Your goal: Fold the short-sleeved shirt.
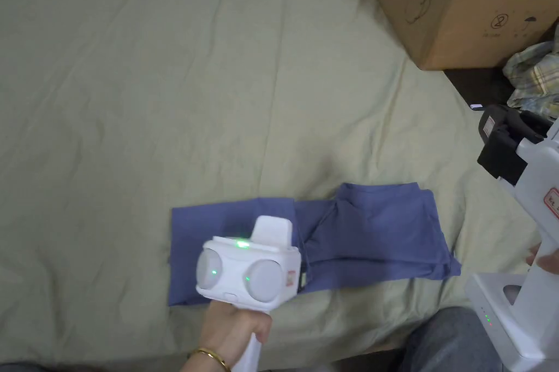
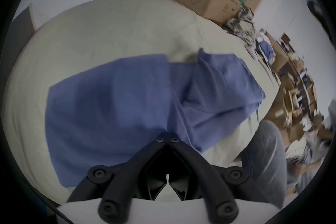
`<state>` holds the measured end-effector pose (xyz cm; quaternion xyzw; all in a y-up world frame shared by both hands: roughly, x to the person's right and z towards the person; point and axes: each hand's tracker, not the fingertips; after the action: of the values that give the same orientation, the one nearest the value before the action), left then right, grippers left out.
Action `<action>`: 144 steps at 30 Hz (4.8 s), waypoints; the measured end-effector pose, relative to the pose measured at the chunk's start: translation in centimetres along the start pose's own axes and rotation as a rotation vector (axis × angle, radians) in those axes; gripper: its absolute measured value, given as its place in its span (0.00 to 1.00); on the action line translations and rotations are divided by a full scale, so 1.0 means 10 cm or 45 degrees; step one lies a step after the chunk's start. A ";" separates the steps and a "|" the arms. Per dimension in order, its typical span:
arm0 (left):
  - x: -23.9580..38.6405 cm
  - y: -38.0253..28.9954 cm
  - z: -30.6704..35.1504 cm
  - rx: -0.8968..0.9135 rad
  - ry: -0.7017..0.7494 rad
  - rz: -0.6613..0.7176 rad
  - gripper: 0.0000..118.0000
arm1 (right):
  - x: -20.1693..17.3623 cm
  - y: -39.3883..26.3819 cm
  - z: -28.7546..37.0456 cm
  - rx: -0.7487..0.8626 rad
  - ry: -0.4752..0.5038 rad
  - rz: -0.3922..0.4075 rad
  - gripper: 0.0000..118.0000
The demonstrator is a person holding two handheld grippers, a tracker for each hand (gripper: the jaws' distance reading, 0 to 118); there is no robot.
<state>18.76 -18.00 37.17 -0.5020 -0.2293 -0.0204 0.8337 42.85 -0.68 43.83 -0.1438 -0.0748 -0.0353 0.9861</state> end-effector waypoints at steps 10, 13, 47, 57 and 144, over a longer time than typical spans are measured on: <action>-0.07 0.24 0.32 0.127 -0.386 0.172 0.05 | 0.00 0.03 0.06 0.007 0.002 0.007 0.00; -0.50 0.46 0.69 0.281 -0.452 0.283 0.60 | -0.02 0.06 0.06 0.013 0.013 0.009 0.00; -2.18 -0.10 0.37 0.034 -0.427 0.813 0.08 | -0.39 0.09 -0.13 -0.058 0.060 0.149 0.00; -2.48 0.10 1.27 -0.006 -0.116 0.739 0.07 | -0.46 0.06 -0.12 -0.059 0.103 0.167 0.00; -1.84 -0.42 2.34 0.930 0.549 0.446 0.43 | -2.50 -2.08 -0.96 -0.639 0.350 0.334 0.00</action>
<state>-7.21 -3.90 42.35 -0.1908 0.0458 0.0991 0.9755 17.58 -22.08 36.61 -0.3850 0.0894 0.0557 0.9169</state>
